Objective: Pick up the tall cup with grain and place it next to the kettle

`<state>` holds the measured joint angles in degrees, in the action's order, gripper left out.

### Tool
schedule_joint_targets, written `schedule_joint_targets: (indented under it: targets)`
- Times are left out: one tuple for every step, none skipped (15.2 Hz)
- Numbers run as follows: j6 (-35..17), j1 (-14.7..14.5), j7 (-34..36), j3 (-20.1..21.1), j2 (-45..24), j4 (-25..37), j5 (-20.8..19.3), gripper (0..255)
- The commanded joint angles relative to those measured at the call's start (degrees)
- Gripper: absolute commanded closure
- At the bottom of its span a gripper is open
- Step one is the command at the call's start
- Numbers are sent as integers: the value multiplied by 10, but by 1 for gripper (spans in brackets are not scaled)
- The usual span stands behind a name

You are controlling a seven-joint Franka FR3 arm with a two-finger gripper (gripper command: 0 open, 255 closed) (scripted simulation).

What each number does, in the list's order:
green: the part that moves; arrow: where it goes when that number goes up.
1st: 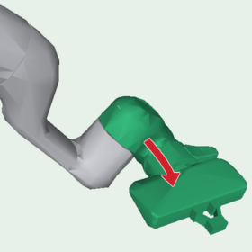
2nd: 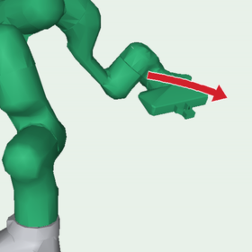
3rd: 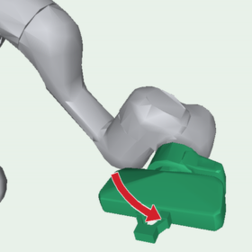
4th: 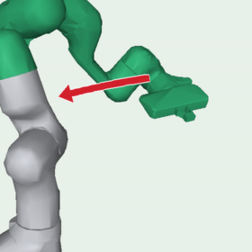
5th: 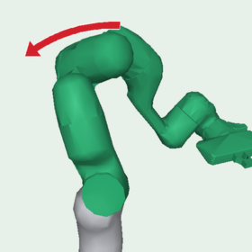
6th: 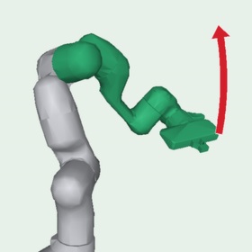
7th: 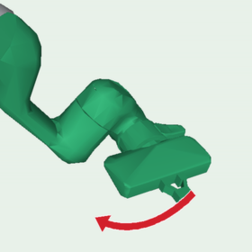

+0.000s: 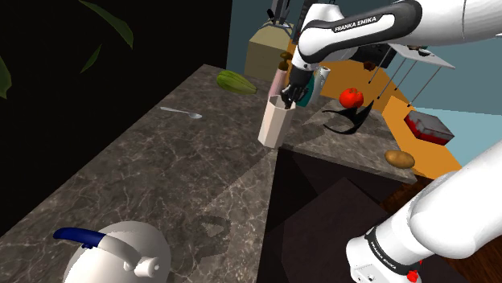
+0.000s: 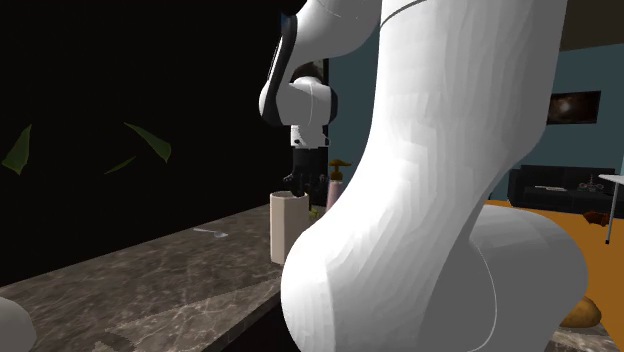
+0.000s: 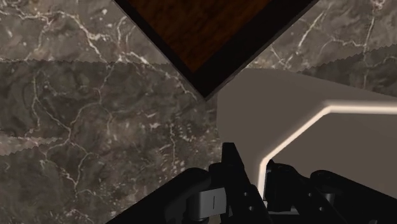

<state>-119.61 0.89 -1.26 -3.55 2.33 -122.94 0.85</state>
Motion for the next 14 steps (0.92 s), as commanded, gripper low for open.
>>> schedule_joint_targets:
  targets:
    - [15, 0, 1, 0, 7, 9, -1, 255]
    - [23, 0, 2, 1, 9, 14, -1, 255]
    - [31, 0, 2, 1, 12, 19, -1, 255]
    - [38, 0, 2, 1, 14, 24, -1, 255]
    - [46, 0, 2, 1, 17, 29, -1, 255]
    - [53, 0, 3, 1, 19, 35, -2, 255]
    - [61, 0, 3, 1, 21, 40, -2, 255]
    - [68, 0, 3, 1, 23, 46, -2, 255]
    - [76, 0, 3, 1, 25, 52, -2, 255]
    - [84, 0, 3, 1, 26, 58, -2, 255]
    - [91, 0, 4, 1, 28, 64, -2, 255]
    - [99, 0, 4, 1, 29, 70, -2, 255]
    - [106, -1, 4, 1, 31, 76, -3, 255]
    - [114, -1, 4, 1, 32, 83, -3, 255]
